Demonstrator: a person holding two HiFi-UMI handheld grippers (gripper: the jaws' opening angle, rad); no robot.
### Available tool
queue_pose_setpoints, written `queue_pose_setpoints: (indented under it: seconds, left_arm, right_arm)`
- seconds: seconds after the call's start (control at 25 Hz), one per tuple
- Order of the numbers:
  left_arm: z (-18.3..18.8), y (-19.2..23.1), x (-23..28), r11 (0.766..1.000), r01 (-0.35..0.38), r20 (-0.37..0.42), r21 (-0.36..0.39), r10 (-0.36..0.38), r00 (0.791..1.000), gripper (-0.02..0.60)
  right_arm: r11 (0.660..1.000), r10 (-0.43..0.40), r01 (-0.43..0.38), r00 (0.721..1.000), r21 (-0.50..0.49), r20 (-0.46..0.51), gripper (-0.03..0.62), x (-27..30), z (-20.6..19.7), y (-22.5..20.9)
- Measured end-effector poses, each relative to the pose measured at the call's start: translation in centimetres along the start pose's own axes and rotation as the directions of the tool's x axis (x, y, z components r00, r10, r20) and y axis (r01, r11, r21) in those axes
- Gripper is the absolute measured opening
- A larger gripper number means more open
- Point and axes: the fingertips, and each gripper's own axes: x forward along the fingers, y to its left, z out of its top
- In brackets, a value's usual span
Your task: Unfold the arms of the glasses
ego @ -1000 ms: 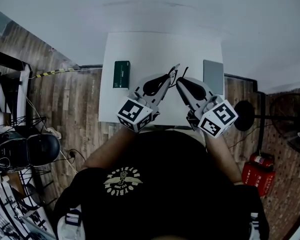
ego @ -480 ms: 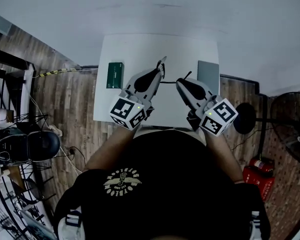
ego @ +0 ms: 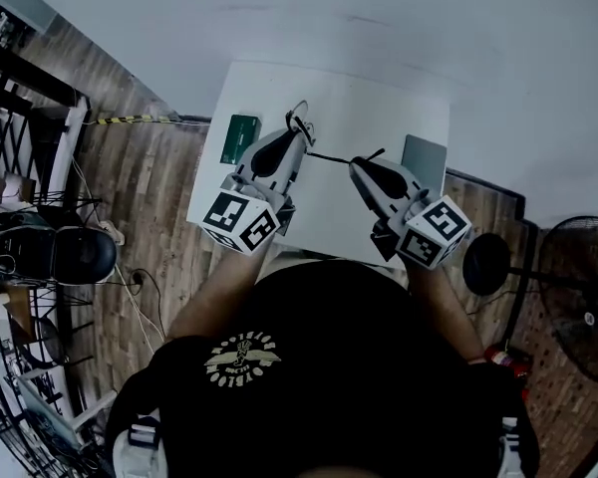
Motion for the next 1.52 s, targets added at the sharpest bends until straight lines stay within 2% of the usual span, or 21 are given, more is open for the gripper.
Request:
queue_pose_setpoints:
  seconds: [0.32, 0.64, 0.92, 1.16, 1.44, 1.52]
  left_arm:
    - [1.9, 0.8, -2.3, 0.997, -0.078, 0.037, -0.025, 0.079, 0.996, 0.021]
    - [3.3, 1.6, -3.1, 0.995, -0.098, 0.067, -0.024, 0.100, 0.993, 0.020]
    - [2.5, 2.5, -2.6, 0.997, -0.074, 0.045, 0.000, 0.074, 0.996, 0.020]
    - [2.5, 5.2, -3.1, 0.997, -0.082, 0.044, 0.000, 0.082, 0.996, 0.020]
    - [2.1, 8.5, -3.3, 0.993, -0.099, 0.023, 0.062, 0.098, 0.995, 0.020]
    - [1.6, 9.4, -3.2, 0.994, -0.092, 0.011, 0.059, 0.091, 0.996, 0.020]
  right_arm:
    - [0.997, 0.067, -0.066, 0.998, 0.035, -0.007, 0.015, 0.6, -0.7, 1.2]
    - [0.994, 0.095, -0.094, 0.995, 0.056, -0.010, 0.015, 1.1, -1.5, 1.8]
    - [0.998, 0.002, -0.002, 1.000, 0.065, -0.010, 0.025, 1.2, -2.2, 0.5]
    - [0.994, -0.073, 0.074, 0.997, 0.076, -0.005, 0.031, 1.2, -2.8, -0.2]
    - [0.980, -0.190, 0.187, 0.981, 0.065, 0.041, 0.032, 0.5, -1.9, -1.5]
    - [0.976, -0.210, 0.207, 0.976, 0.059, 0.048, 0.032, 0.8, -1.8, -1.5]
